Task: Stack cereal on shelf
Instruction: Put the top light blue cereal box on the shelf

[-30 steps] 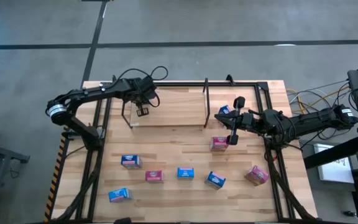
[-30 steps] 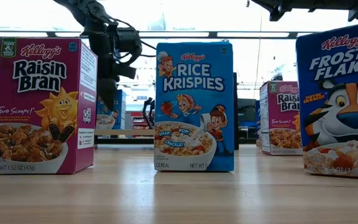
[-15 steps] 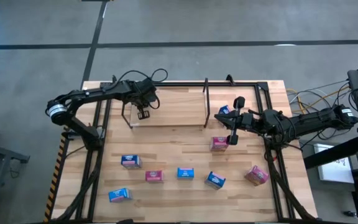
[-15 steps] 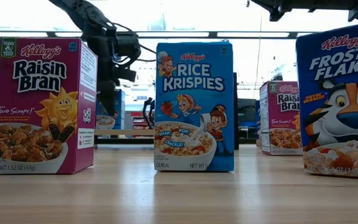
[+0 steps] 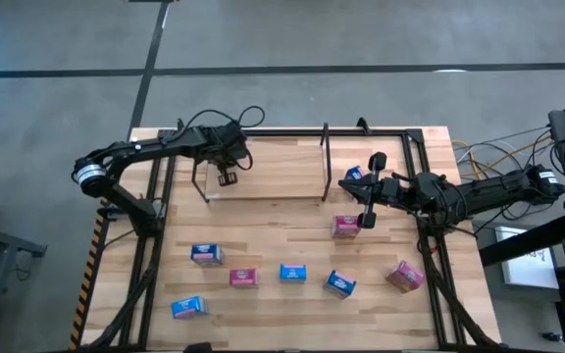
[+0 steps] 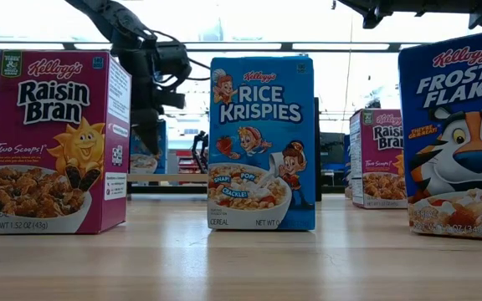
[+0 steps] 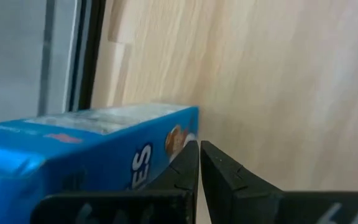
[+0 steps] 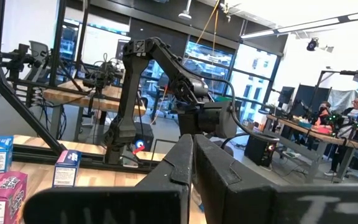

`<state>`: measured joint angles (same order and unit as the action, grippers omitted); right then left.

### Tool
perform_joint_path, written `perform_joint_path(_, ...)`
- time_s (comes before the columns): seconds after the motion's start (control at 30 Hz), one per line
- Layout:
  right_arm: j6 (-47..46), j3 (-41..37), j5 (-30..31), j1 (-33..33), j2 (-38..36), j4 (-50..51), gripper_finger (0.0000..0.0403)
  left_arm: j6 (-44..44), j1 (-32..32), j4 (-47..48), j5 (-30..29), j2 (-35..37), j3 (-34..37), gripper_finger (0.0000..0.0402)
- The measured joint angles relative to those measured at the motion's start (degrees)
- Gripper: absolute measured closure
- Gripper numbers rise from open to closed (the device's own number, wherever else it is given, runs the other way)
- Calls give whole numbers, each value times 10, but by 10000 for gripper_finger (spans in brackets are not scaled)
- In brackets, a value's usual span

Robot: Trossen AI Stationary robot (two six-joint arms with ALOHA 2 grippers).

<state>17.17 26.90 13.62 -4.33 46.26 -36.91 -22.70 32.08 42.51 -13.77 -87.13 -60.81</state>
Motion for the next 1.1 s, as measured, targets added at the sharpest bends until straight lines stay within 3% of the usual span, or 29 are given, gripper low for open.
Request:
perform_joint_path(0.13, 0, 0, 0, 0, 0, 0, 394, -30, 0, 10, -33, 0, 0, 401)
perform_joint_path(0.5, 0, 0, 0, 0, 0, 0, 394, -98, 1, 37, -35, 0, 0, 401)
perform_joint_path(0.73, 0, 0, 0, 0, 0, 0, 394, -81, -9, 57, -32, 9, -8, 401)
perform_joint_path(0.97, 0, 0, 0, 0, 0, 0, 394, -42, -47, 154, -34, 13, -75, 401)
perform_joint_path(1.1, 4, 0, 0, 0, 0, 0, 394, -34, -85, 171, -106, 14, -94, 401)
